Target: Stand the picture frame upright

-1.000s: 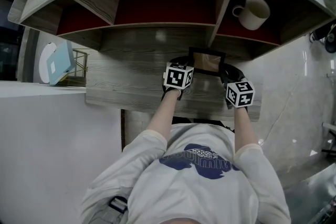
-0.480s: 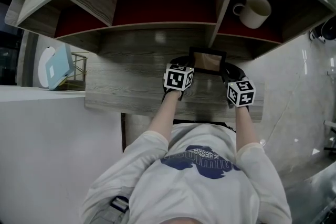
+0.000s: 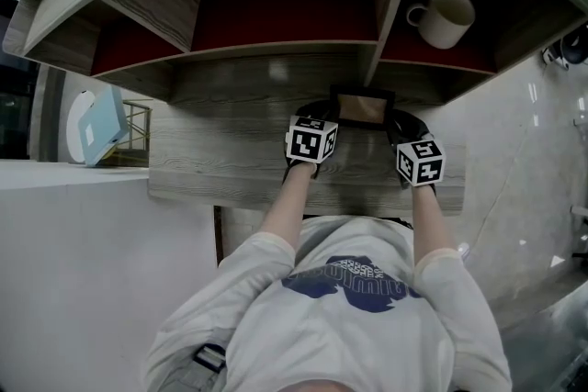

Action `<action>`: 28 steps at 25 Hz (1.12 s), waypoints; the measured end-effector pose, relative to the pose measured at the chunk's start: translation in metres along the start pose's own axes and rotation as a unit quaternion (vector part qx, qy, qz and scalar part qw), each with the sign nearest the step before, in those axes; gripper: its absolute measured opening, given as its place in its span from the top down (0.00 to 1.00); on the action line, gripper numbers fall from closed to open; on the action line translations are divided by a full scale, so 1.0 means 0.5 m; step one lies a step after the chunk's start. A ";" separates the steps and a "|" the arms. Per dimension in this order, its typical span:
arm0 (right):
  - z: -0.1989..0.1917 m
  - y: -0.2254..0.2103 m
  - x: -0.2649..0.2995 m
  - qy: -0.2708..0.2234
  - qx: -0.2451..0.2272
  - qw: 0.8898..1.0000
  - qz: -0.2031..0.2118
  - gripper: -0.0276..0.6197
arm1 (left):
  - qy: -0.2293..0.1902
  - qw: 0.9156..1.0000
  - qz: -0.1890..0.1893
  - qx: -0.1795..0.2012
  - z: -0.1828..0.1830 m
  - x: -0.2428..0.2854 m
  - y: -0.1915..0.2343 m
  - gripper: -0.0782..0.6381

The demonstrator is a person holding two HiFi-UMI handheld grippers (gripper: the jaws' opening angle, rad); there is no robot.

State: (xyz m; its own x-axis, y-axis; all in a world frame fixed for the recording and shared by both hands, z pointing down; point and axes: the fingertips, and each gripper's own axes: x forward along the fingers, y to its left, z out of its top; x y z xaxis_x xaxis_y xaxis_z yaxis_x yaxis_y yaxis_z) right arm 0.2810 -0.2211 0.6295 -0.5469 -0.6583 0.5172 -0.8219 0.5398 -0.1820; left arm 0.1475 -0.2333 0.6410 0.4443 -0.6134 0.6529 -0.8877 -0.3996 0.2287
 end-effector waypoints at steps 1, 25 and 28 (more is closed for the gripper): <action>-0.002 -0.001 0.001 0.001 -0.001 1.000 -0.001 0.87 | 0.000 1.000 0.000 0.001 -0.002 0.002 0.000 0.79; -0.026 -0.011 0.020 0.018 -0.018 0.999 -0.021 0.87 | 0.002 1.000 -0.014 0.027 -0.006 0.022 0.006 0.79; -0.027 -0.010 0.019 0.021 -0.020 0.999 -0.022 0.87 | 0.003 1.000 -0.015 0.027 -0.006 0.021 0.006 0.79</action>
State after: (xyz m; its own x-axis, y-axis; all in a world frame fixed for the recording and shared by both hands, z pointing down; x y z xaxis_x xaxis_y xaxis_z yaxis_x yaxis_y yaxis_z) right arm 0.2821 -0.2234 0.6467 -0.5023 -0.6600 0.5587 -0.8377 0.5315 -0.1253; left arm 0.1493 -0.2387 0.6509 0.4698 -0.5971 0.6502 -0.8661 -0.4542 0.2087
